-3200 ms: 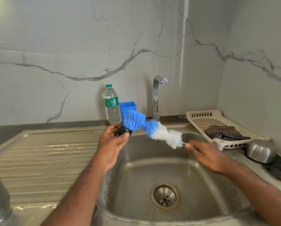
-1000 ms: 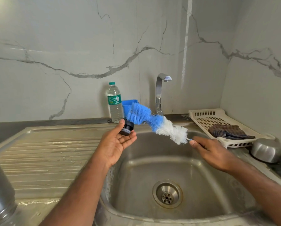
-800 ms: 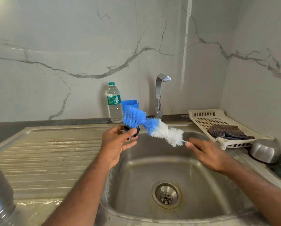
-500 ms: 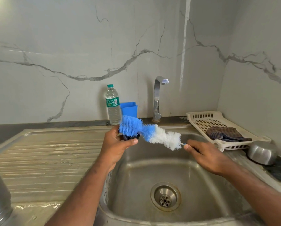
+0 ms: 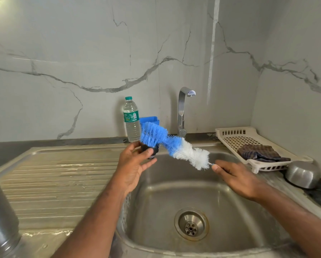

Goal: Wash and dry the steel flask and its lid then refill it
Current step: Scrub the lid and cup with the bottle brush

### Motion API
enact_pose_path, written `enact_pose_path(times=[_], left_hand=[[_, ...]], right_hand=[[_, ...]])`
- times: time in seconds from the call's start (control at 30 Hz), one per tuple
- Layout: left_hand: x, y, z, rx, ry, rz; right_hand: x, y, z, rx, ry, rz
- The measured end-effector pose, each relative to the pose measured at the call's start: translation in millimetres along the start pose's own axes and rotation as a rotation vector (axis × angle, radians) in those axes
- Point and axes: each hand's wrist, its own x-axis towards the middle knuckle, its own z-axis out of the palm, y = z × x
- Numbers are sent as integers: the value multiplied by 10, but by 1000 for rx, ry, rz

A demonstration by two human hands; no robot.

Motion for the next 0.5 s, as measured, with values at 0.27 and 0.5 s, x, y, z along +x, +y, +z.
enact_pose_path(times=[0.27,0.5], left_hand=[[-71,95,93,-361,-7,-177],[-51,166,44,-394,43,-164]], right_hand=[[-10,-54,16,-1,-10,-15],[-39,133,-70,-25,32,38]])
